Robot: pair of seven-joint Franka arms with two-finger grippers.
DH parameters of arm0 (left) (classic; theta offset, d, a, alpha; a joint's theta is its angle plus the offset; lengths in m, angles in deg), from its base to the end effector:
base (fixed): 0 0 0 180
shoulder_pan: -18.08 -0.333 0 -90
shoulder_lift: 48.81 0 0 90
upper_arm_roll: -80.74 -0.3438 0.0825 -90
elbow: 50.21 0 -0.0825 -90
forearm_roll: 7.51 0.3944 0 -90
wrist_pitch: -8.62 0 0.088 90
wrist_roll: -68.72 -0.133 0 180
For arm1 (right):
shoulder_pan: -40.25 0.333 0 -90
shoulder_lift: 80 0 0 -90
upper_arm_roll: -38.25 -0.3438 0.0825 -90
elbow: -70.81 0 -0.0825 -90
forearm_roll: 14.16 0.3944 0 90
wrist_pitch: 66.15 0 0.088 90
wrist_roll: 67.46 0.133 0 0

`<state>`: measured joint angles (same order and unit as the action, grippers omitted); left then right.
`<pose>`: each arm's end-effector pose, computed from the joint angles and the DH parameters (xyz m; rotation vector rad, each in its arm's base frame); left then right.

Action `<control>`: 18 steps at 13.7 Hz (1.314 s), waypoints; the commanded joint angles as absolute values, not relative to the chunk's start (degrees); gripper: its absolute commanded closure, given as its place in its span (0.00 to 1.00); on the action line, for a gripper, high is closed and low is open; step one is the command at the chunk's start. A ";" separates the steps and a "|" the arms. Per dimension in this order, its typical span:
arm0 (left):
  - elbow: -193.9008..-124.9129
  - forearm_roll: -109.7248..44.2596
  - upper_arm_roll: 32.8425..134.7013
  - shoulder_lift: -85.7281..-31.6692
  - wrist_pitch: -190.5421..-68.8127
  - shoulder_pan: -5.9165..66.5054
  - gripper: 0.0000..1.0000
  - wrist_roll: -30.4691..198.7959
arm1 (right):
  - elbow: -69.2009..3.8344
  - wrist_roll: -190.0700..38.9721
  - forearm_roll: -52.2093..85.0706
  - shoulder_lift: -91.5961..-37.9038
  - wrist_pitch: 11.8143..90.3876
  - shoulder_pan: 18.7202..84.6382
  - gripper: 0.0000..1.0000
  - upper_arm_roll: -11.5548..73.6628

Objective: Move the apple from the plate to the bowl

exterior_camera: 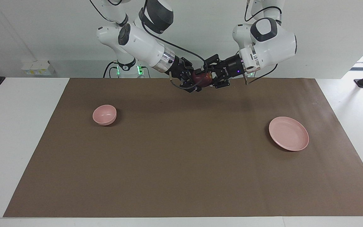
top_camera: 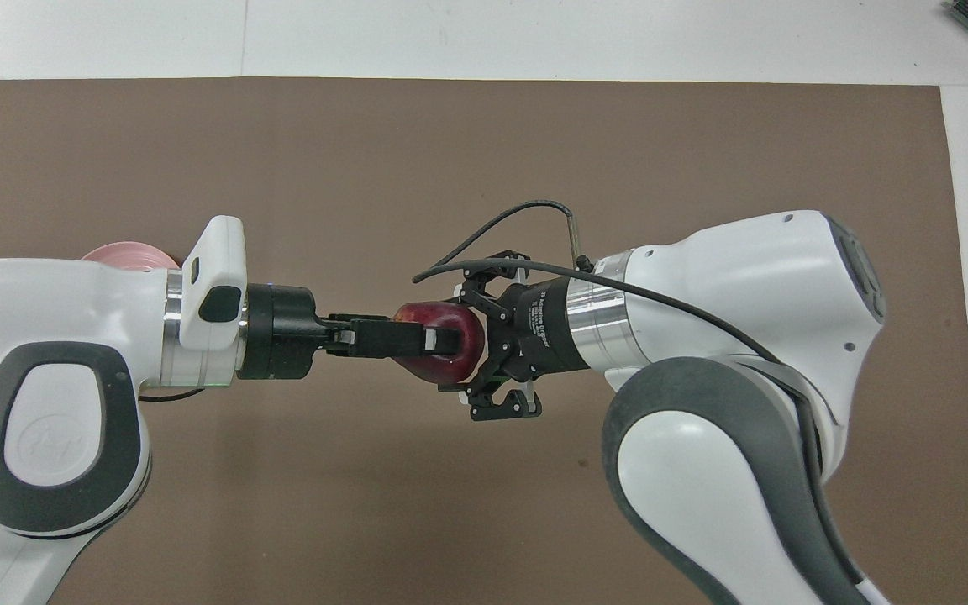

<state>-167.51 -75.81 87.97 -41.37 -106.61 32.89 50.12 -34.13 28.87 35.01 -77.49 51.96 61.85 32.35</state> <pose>0.4839 -0.2821 0.5512 2.0539 -0.2076 0.0601 0.5216 0.3351 0.5443 -1.7781 1.7489 0.8159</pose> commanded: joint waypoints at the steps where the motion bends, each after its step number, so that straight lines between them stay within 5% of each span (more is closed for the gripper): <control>1: -168.95 -74.92 87.42 -39.41 -106.17 34.34 1.00 51.67 | -33.52 27.28 34.80 -77.46 52.33 61.70 0.91 32.37; 2: -168.95 -74.40 87.42 -39.41 -106.17 34.34 1.00 51.84 | -33.43 27.28 34.80 -77.37 52.33 61.70 1.00 32.37; 5: -168.86 -74.30 87.42 -39.41 -106.08 34.25 1.00 54.29 | -33.43 27.20 34.71 -77.45 52.33 61.70 1.00 32.37; 6: -168.77 -74.30 87.42 -39.50 -106.08 34.08 0.93 55.44 | -33.43 27.11 34.71 -77.37 52.33 61.70 1.00 32.37; 7: -168.60 -74.30 87.34 -39.50 -106.08 33.99 0.81 55.97 | -33.43 27.11 34.71 -77.45 52.33 61.70 1.00 32.45; 9: -168.07 -73.26 87.34 -39.41 -106.08 33.46 0.33 56.15 | -33.52 27.02 34.62 -77.45 52.24 61.52 1.00 32.37; 11: -167.90 -70.19 87.25 -39.23 -106.08 33.37 0.00 56.15 | -33.52 27.02 34.62 -77.45 52.24 61.35 1.00 32.37; 18: -163.34 -60.98 86.63 -38.97 -96.96 27.32 0.00 59.12 | -34.40 23.35 32.52 -77.80 48.57 59.16 1.00 32.72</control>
